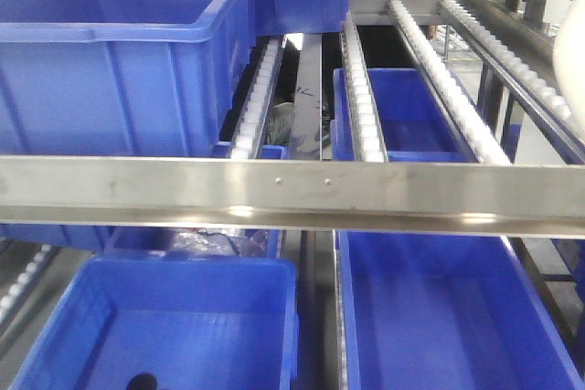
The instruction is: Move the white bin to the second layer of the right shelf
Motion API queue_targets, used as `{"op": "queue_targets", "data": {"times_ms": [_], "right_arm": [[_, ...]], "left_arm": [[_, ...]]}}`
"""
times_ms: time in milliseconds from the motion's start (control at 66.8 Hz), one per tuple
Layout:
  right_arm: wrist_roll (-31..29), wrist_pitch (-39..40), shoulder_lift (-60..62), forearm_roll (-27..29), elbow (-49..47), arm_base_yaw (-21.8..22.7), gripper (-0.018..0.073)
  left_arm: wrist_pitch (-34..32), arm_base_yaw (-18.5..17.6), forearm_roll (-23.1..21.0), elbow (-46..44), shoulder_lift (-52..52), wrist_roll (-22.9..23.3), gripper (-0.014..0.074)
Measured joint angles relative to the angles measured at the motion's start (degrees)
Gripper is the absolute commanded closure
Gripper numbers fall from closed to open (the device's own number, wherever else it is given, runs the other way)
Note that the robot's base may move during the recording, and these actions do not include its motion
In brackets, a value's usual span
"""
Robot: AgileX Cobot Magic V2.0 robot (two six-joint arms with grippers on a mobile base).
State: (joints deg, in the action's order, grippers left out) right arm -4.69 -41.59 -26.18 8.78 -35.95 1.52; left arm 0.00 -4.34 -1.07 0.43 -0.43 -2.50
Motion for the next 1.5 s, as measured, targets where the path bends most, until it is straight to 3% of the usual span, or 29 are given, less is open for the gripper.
{"op": "queue_targets", "data": {"times_ms": [1497], "right_arm": [[0.00, 0.00, 0.00, 0.00, 0.00, 0.00, 0.0472]], "left_arm": [[0.00, 0.00, 0.00, 0.00, 0.00, 0.00, 0.0512]]}}
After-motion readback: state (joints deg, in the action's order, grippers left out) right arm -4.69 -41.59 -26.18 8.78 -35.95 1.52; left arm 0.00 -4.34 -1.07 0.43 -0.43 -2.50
